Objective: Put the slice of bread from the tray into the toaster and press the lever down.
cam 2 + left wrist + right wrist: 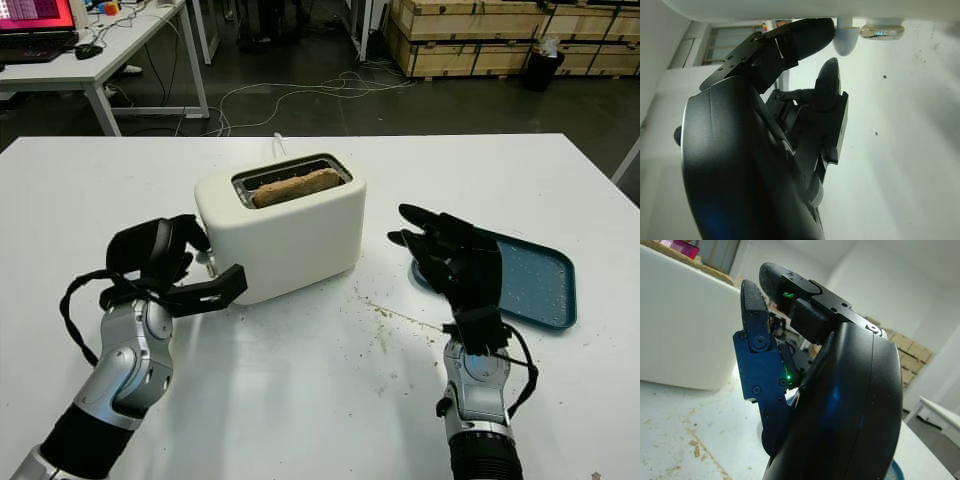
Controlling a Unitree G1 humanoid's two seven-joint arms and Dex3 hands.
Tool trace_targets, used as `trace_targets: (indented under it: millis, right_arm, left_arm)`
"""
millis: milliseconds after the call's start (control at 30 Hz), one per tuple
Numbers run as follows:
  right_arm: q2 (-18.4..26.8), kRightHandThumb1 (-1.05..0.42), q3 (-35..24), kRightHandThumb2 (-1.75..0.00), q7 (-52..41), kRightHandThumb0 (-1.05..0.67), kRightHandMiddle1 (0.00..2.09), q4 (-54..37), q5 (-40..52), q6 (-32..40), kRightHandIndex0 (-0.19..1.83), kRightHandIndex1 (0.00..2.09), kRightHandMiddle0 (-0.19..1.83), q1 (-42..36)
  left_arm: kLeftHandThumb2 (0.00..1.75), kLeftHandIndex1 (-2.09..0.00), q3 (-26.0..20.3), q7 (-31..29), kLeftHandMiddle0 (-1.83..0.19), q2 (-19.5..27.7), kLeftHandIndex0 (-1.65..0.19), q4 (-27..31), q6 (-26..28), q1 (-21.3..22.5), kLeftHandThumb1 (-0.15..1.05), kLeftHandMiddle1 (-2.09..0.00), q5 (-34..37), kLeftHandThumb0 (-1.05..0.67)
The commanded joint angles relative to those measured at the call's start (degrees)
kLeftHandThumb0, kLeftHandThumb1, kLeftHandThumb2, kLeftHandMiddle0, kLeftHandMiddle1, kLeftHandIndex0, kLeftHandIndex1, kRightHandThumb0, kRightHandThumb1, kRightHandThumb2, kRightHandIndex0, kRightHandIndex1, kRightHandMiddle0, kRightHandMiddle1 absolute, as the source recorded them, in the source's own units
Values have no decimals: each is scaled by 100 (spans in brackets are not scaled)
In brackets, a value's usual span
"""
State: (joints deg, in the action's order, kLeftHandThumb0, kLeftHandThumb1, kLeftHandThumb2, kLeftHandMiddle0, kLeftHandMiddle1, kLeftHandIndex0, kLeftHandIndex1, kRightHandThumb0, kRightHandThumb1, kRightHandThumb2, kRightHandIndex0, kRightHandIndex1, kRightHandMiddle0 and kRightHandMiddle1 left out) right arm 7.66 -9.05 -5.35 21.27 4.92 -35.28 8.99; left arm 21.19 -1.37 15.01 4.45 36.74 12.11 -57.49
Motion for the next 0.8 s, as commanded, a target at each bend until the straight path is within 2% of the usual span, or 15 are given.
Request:
trace_targets:
  millis: [0, 67, 167, 200, 300, 367, 467, 600, 667, 767]
  right_arm:
    - [4, -92, 0, -14, -7, -44, 0, -70, 14, 62, 117, 26, 111, 8]
    - [25, -92, 6, -14, 37, -44, 0, -103, -64, 93, 117, 27, 111, -19]
    - [48, -92, -2, -15, 24, -44, 0, -50, -68, 68, 117, 27, 110, -24]
    - [54, -92, -2, -15, 31, -44, 0, -56, -80, 86, 117, 27, 111, -34]
    - [77, -92, -2, -15, 41, -45, 0, -99, -105, 153, 117, 28, 111, -67]
    - [84, -92, -8, -15, 20, -45, 0, -109, -87, 185, 117, 29, 111, -69]
    - [75, -92, -21, -15, 0, -45, 0, -41, -73, 141, 116, 29, 111, -37]
    - [56, -92, -11, -14, -25, -44, 0, -79, -43, 156, 115, 30, 110, -34]
    - [52, -92, -10, -14, -31, -44, 0, -84, -35, 154, 115, 31, 110, -31]
    - [53, -92, -12, -15, -2, -44, 0, -88, -69, 157, 115, 31, 111, -27]
  left_arm:
    - [27, -85, 624, -652, -62, -438, -82, -741, -127, -550, 92, -156, 501, -1]
    - [26, -81, 674, -622, -61, -486, -80, -1003, -97, -498, 92, -155, 450, -2]
    - [26, -61, 760, -677, -62, -673, -83, -1635, -58, -390, 92, -135, 531, -5]
    - [29, -47, 805, -762, -65, -723, -83, -1835, -46, -325, 92, -110, 547, -8]
    - [31, -20, 958, -858, -76, -831, -87, -2267, -94, -164, 92, -68, 508, -13]
    - [33, -14, 920, -840, -77, -941, -88, -2452, -65, -70, 92, -58, 596, -12]
    - [35, -13, 936, -788, -84, -969, -94, -2464, -57, -35, 92, -57, 596, -11]
    - [35, -11, 938, -763, -79, -993, -101, -2389, 0, -64, 92, -85, 579, -9]
    - [35, -8, 988, -815, -74, -980, -98, -2388, 57, -45, 92, -83, 530, -10]
    - [36, -3, 1014, -840, -74, -974, -94, -2368, 118, -39, 92, -68, 539, -11]
